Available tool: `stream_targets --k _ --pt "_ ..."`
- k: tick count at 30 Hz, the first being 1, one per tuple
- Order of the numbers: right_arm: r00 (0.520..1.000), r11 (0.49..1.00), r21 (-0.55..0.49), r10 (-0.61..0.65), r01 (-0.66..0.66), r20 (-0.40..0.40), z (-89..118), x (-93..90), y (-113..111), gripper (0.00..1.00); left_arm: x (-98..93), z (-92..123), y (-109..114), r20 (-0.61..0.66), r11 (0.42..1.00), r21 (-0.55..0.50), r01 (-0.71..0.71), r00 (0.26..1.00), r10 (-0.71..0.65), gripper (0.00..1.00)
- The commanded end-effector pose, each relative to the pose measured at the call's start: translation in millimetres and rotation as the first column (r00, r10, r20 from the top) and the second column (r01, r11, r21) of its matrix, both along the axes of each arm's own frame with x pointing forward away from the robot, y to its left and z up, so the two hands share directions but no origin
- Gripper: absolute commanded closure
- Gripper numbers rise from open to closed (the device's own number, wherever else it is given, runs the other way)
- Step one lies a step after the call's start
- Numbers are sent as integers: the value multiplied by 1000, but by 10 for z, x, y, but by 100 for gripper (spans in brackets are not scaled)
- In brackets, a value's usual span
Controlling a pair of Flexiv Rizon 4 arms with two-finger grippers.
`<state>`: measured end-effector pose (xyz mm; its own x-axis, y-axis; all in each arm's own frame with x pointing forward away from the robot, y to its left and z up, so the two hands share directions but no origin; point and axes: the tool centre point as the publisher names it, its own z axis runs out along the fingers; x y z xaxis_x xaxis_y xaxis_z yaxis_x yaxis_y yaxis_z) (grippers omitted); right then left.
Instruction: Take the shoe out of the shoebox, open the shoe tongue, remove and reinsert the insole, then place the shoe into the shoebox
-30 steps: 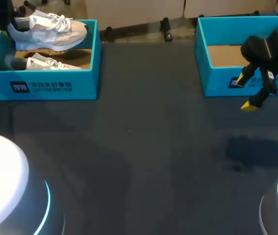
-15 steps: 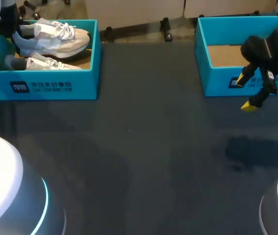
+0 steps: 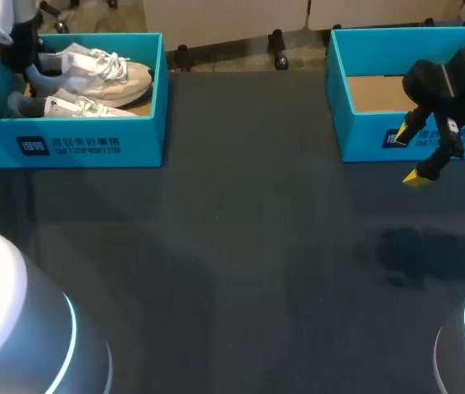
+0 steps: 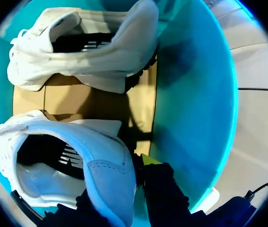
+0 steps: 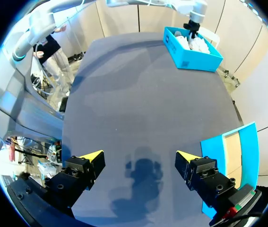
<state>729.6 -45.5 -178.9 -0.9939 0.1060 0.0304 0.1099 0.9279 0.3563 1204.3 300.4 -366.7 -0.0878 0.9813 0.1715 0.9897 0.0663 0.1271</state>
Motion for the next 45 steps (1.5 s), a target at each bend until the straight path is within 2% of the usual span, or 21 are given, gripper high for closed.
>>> stream_targets --k 1,12,15,18,21,24,28,33,36,45 --pt "1000 1000 -3 0 0 -2 -4 12 10 0 85 -51 8 -13 1000 7 -6 1000 6 100" --pt "1000 1000 -3 0 0 -2 -4 12 10 0 113 -152 20 -26 999 23 -22 999 22 100" --pt "1000 1000 -3 0 0 -2 -4 12 10 0 114 -139 29 -34 1000 17 -23 999 24 55" --pt "1000 1000 -3 0 0 -2 -4 12 10 0 106 -108 32 -40 1000 10 -22 999 22 47" --pt "1000 1000 -3 0 0 -2 -4 12 10 0 85 -72 13 -40 1000 6 -10 999 11 51" --pt "1000 1000 -3 0 0 -2 -4 12 10 0 58 4 -7 -36 1000 -11 -2 999 2 43" --pt "1000 1000 -3 0 0 -2 -4 12 10 0 28 122 -39 -29 999 -40 2 1000 -3 26" --pt "1000 1000 -3 0 0 -2 -4 12 10 0 10 294 -89 -40 997 -83 10 999 -13 22" --pt "1000 1000 -3 0 0 -2 -4 12 10 0 -24 414 -121 -30 995 -98 27 999 -30 15" --pt "1000 1000 -3 0 0 -2 -4 12 10 0 -166 775 -145 -12 986 -148 73 997 -76 18"
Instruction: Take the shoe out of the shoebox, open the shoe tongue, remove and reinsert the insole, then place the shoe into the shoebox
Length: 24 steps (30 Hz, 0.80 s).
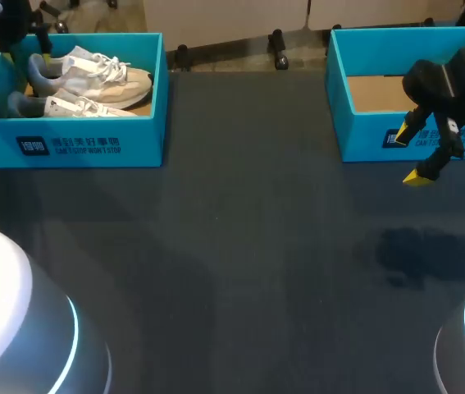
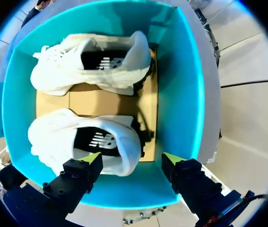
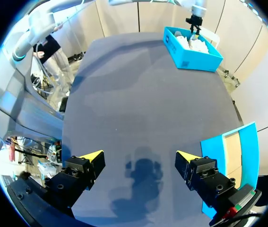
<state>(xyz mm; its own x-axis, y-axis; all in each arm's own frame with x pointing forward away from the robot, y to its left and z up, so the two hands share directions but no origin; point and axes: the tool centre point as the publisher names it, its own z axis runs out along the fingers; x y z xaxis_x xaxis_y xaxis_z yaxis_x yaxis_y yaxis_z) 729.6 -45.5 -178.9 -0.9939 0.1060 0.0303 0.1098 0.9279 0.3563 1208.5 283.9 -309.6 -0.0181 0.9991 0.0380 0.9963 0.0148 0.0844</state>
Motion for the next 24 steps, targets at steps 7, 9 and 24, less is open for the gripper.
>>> stream_targets --k 7,9,24 --pt "1000 1000 -3 -1 1 -2 -4 12 9 0 -405 444 20 21 998 -36 45 999 -44 7" --pt "1000 1000 -3 -1 1 -2 -4 12 9 0 -464 508 24 15 998 -34 47 999 -46 2" --pt "1000 1000 -3 -1 1 -2 -4 12 9 0 -669 654 71 36 1000 -7 18 999 -18 0"
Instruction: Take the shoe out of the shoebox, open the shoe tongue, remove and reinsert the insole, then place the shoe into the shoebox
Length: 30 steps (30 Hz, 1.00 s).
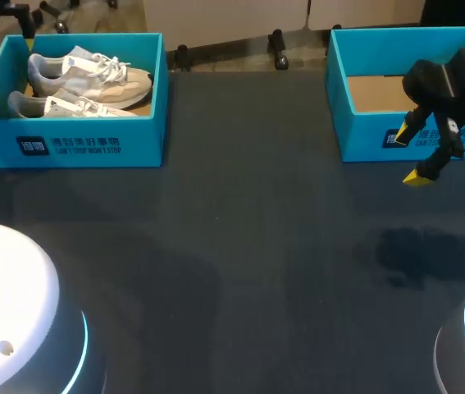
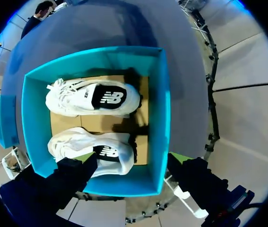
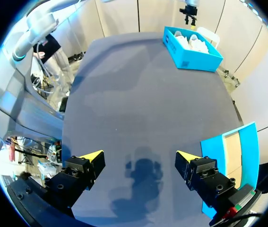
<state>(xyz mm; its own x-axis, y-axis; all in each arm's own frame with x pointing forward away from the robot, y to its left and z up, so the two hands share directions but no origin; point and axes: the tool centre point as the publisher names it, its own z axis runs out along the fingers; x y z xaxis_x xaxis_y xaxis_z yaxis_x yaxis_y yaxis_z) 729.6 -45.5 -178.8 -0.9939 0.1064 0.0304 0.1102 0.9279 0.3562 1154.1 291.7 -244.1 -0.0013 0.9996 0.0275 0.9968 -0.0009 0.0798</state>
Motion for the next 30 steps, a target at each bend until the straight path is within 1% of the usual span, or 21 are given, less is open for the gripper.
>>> stream_targets --k 1,10,11,15,22,27,30 --pt "1000 1000 -3 0 0 -2 -5 12 10 0 -124 -1 -7 40 1000 3 1 999 -1 0" --pt "1000 1000 -3 0 0 -2 -5 12 10 0 -143 13 6 37 1000 7 9 999 -10 0" --pt "1000 1000 -3 0 0 -2 -5 12 10 0 -187 30 40 28 1000 -9 20 999 -20 0" --pt "1000 1000 -3 0 0 -2 -5 12 10 0 -340 -12 118 27 999 14 34 999 -34 0" --pt "1000 1000 -3 0 0 -2 -5 12 10 0 -684 -82 259 -2 998 2 64 998 -64 0" --pt "1000 1000 -3 0 0 -2 -5 12 10 0 -838 -151 319 -19 996 -9 93 995 -93 0" --pt "1000 1000 -3 0 0 -2 -5 12 10 0 -927 -157 318 -20 993 -4 117 993 -117 0"
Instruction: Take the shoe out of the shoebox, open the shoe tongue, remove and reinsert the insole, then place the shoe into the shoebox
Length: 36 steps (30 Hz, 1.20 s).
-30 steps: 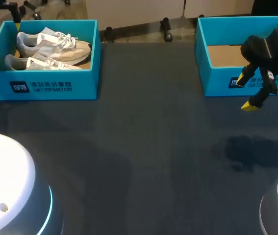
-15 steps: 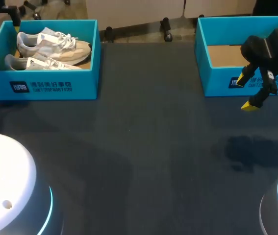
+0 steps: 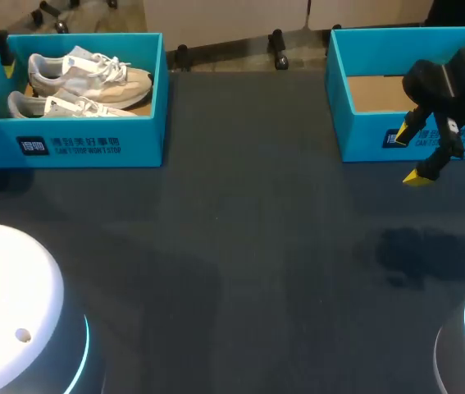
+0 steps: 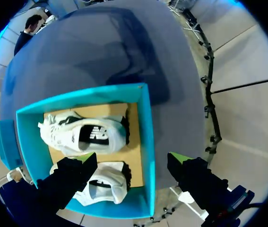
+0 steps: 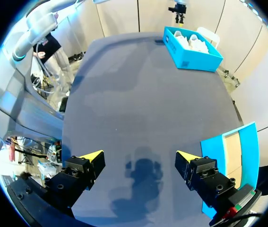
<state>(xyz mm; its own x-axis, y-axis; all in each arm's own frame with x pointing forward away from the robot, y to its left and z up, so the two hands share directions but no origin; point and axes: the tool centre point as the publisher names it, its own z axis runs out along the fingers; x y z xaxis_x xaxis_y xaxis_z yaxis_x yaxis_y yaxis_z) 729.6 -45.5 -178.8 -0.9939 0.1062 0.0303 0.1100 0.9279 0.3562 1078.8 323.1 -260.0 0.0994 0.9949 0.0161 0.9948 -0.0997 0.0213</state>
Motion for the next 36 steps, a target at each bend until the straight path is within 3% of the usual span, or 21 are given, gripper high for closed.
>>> stream_targets --k 1,8,9,10,13,17,21,23,28,30,36 --pt "1000 1000 -3 0 0 -2 -5 13 10 0 -202 7 0 42 1000 1 20 999 -20 0" --pt "1000 1000 -3 0 0 -2 -5 13 10 0 -349 7 -65 54 998 2 59 997 -59 0" --pt "1000 1000 -3 0 0 -2 -5 13 10 0 -355 3 -82 53 998 0 61 997 -61 19" --pt "1000 1000 -3 0 0 -2 -5 13 10 0 -353 -5 -106 53 998 2 62 997 -62 23" --pt "1000 1000 -3 0 0 -2 -5 13 10 0 -337 -26 -172 51 998 -1 66 997 -66 15" --pt "1000 1000 -3 0 0 -2 -5 13 10 0 -279 -128 -266 39 997 9 73 997 -73 17" --pt "1000 1000 -3 0 0 -2 -5 13 10 0 -228 -236 -303 42 997 3 73 996 -73 7" --pt "1000 1000 -3 0 0 -2 -5 13 10 0 -215 -282 -320 41 997 -2 75 996 -75 7" --pt "1000 1000 -3 0 0 -2 -5 13 10 0 -175 -375 -333 30 997 -2 79 996 -79 13" --pt "1000 1000 -3 0 0 -2 -5 13 10 0 -149 -411 -332 23 997 -6 80 997 -80 21" --pt "1000 1000 -3 0 0 -2 -5 13 10 0 -100 -536 -329 34 997 11 81 996 -81 24"
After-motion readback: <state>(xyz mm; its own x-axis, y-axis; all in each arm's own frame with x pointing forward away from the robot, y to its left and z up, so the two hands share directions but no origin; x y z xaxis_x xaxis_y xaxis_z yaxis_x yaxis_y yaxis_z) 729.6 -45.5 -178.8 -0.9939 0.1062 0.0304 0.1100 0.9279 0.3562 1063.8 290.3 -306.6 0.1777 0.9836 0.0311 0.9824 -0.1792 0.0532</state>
